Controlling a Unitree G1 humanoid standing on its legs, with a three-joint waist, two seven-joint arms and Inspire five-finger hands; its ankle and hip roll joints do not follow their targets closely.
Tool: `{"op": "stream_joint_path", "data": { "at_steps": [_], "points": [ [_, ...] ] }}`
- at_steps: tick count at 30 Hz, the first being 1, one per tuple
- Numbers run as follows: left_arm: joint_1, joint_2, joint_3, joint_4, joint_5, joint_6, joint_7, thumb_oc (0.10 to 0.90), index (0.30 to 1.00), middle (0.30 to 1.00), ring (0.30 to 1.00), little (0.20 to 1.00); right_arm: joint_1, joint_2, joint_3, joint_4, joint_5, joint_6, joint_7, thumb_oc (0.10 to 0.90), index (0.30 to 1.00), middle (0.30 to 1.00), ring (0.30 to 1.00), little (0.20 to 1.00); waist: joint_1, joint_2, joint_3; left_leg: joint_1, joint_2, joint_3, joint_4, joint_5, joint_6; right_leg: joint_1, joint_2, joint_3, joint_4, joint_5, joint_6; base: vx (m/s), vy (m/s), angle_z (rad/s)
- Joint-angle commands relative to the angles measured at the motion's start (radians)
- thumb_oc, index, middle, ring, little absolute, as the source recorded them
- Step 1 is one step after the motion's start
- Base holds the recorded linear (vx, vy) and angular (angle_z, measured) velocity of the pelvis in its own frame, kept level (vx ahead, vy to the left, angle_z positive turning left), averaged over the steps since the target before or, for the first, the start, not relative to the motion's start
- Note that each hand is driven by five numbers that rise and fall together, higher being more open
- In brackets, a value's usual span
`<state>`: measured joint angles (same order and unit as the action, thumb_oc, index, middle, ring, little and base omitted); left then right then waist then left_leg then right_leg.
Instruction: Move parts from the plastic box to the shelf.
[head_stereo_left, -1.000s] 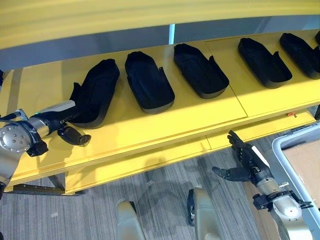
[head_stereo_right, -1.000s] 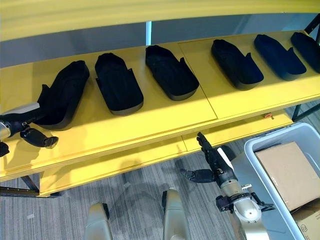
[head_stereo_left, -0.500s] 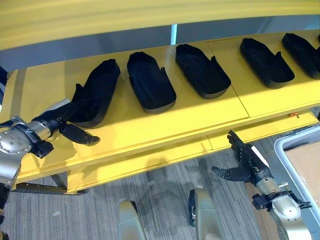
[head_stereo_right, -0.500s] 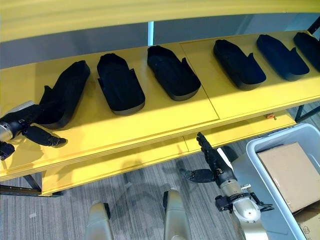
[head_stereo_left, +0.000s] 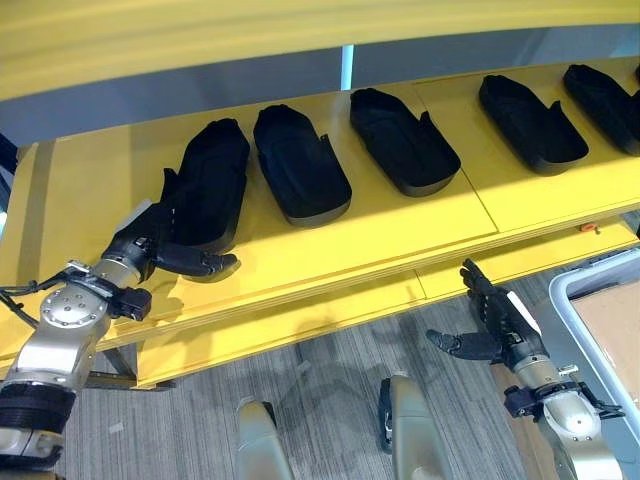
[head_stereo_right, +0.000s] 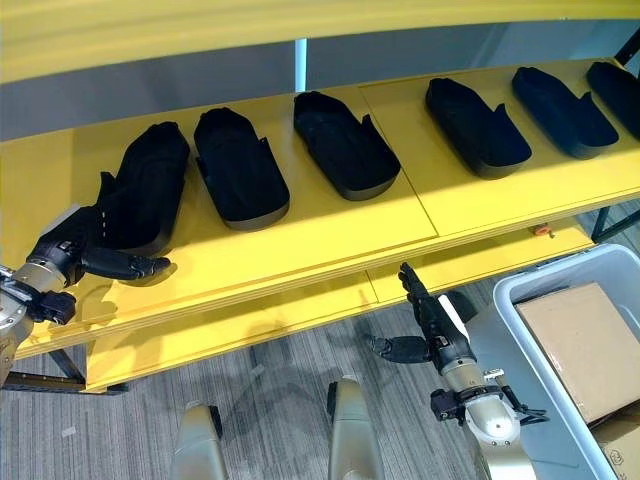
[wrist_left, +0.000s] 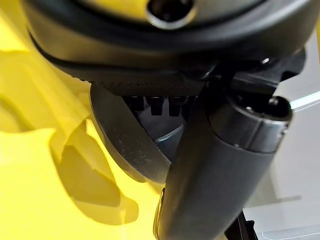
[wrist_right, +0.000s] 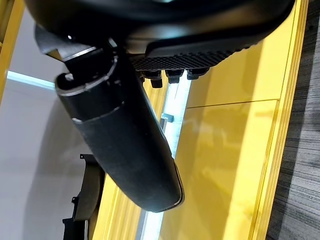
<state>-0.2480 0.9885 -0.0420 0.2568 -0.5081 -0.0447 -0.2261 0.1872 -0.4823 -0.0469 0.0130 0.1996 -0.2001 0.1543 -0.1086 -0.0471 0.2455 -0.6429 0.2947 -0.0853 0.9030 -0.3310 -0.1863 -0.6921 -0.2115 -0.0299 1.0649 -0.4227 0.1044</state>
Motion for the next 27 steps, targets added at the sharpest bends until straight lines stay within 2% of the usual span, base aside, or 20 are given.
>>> {"op": "stream_joint_path", "data": {
  "at_steps": [1, 7, 18, 27],
  "points": [
    [-0.006, -0.025, 0.040, -0.038, -0.043, -0.040, 0.040, 0.900, 1.000, 1.000, 1.000, 1.000, -0.069, -0.039, -0.028, -0.083, 0.019, -0.067, -0.031, 0.900, 1.000, 1.000, 1.000, 1.000, -0.009, -0.004, -0.040, -0.029, -0.021, 0.021, 0.025, 0.040, 0.085, 0.063, -0.007, 0.040, -0.101, 0.058, -0.002, 0.00, 0.000, 0.00],
    [0.045, -0.087, 0.095, -0.006, -0.018, -0.025, 0.087, 0.900, 1.000, 1.000, 1.000, 1.000, -0.079, -0.042, -0.032, -0.076, 0.010, -0.058, -0.038, 0.900, 1.000, 1.000, 1.000, 1.000, -0.007, -0.004, -0.038, -0.032, -0.021, 0.020, 0.029, 0.039, 0.087, 0.060, -0.007, 0.040, -0.097, 0.056, -0.005, 0.00, 0.000, 0.00],
    [0.127, -0.132, 0.208, 0.085, 0.026, -0.012, 0.125, 0.900, 1.000, 1.000, 1.000, 1.000, -0.090, -0.046, -0.039, -0.080, 0.014, -0.052, -0.026, 0.900, 1.000, 1.000, 1.000, 1.000, 0.000, -0.002, -0.034, -0.036, -0.023, 0.018, 0.033, 0.037, 0.089, 0.058, -0.006, 0.040, -0.095, 0.055, -0.006, 0.00, 0.000, 0.00],
    [0.168, -0.215, 0.273, 0.142, -0.026, -0.024, 0.162, 0.900, 1.000, 1.000, 1.000, 1.000, -0.095, -0.048, -0.043, -0.083, 0.008, -0.057, -0.027, 0.900, 1.000, 1.000, 1.000, 1.000, 0.005, -0.001, -0.028, -0.037, -0.027, 0.019, 0.032, 0.037, 0.093, 0.058, -0.008, 0.042, -0.099, 0.056, -0.006, 0.00, 0.000, 0.00]
  ]
}}
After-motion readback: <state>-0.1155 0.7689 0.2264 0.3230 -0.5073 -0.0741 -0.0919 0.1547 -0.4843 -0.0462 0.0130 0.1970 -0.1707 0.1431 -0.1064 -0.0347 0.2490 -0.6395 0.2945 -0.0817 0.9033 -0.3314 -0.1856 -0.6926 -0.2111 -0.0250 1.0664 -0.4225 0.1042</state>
